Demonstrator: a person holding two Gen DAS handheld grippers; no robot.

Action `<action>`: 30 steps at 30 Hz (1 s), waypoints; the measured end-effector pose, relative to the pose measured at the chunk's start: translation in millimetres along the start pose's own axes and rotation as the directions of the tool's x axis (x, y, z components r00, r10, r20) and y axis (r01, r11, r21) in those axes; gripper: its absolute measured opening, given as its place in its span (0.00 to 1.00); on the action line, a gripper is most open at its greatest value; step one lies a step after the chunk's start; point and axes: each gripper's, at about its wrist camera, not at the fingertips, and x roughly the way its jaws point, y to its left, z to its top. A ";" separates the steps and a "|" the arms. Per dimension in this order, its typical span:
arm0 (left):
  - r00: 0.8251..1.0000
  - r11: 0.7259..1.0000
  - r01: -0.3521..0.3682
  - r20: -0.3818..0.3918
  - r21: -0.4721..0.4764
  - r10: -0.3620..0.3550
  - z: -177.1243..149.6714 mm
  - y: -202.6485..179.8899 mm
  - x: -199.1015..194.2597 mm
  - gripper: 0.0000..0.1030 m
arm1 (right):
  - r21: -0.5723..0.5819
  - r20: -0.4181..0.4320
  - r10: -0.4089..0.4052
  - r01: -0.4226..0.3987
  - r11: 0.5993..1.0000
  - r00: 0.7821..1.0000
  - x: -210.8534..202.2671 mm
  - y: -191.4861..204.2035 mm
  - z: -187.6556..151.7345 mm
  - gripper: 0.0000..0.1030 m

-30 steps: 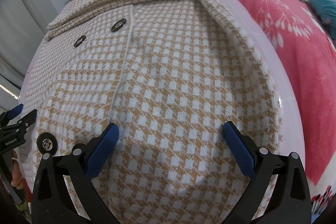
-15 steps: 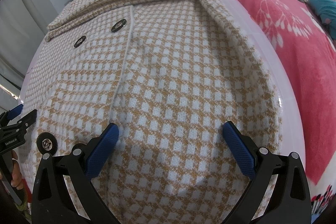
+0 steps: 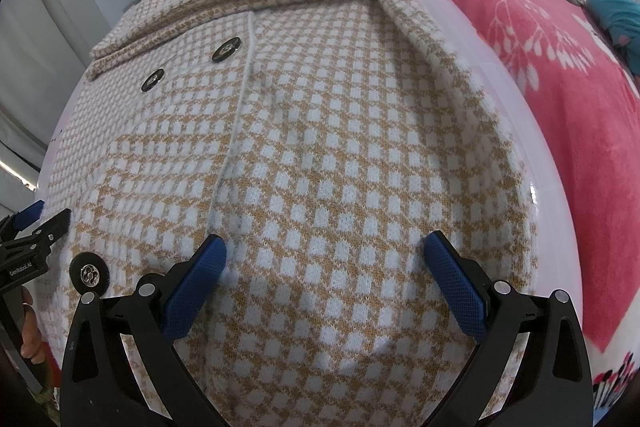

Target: Fold large clothes

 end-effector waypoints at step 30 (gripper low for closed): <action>0.986 0.990 0.130 0.113 -0.052 -0.123 -64.7 42.8 -67.5 0.93 | 0.003 0.012 -0.001 0.001 1.000 1.000 2.2 0.5 0.7 0.92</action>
